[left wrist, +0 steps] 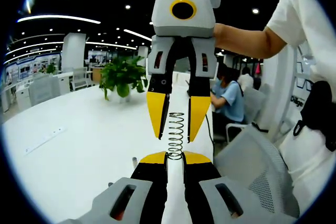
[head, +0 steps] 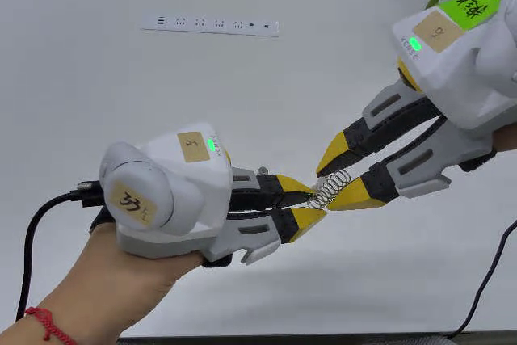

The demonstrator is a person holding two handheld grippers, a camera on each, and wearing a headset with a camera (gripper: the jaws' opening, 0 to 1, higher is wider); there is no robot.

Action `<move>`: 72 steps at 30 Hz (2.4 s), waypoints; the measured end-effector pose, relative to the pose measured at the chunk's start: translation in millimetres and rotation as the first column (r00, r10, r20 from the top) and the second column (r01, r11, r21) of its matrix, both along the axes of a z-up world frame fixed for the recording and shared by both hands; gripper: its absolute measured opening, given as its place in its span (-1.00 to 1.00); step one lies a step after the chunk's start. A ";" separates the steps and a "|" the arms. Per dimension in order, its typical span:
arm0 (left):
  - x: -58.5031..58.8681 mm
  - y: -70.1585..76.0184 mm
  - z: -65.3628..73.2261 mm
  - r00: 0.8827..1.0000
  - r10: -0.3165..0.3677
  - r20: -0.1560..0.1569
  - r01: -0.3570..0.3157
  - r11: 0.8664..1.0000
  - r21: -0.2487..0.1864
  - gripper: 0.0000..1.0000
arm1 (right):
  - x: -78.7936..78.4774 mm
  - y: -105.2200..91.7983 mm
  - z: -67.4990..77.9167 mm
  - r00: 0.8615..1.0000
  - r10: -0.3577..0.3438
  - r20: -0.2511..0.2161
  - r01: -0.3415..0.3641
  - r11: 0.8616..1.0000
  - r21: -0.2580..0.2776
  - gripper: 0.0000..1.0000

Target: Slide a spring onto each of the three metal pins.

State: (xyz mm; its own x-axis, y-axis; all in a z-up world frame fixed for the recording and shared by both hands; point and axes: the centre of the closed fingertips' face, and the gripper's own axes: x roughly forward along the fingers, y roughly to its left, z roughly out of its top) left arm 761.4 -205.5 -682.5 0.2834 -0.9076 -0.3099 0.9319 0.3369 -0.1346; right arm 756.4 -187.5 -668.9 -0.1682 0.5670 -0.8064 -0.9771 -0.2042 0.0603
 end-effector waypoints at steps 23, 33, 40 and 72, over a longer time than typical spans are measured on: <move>1.5 2.8 -2.2 1.000 0.004 -0.003 -0.004 1.000 -0.014 -0.79 | 0.3 -0.7 -5.0 0.997 0.075 0.014 -0.074 0.994 -0.086 -0.76; 1.1 3.5 -3.7 1.000 0.005 -0.002 -0.005 1.000 -0.015 -0.78 | -0.4 0.2 -7.3 0.998 0.068 0.015 -0.066 0.993 -0.095 -0.76; 0.4 4.6 -3.2 1.000 0.008 -0.006 -0.009 1.000 -0.026 -0.73 | 0.2 0.7 -8.1 0.998 0.061 0.017 -0.059 0.994 -0.097 -0.76; 11.0 87.3 -21.8 0.990 0.118 0.076 -0.123 0.991 0.058 -0.05 | 63.6 -41.0 -22.4 0.981 -0.176 0.081 0.186 0.972 -0.142 -0.76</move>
State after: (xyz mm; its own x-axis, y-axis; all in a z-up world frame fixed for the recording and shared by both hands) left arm 772.4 -118.1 -704.2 0.4135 -0.8448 -0.3397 0.8904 0.4532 -0.0431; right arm 819.9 -228.5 -691.4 -0.0161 0.4564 -0.8896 -0.9998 -0.0175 0.0091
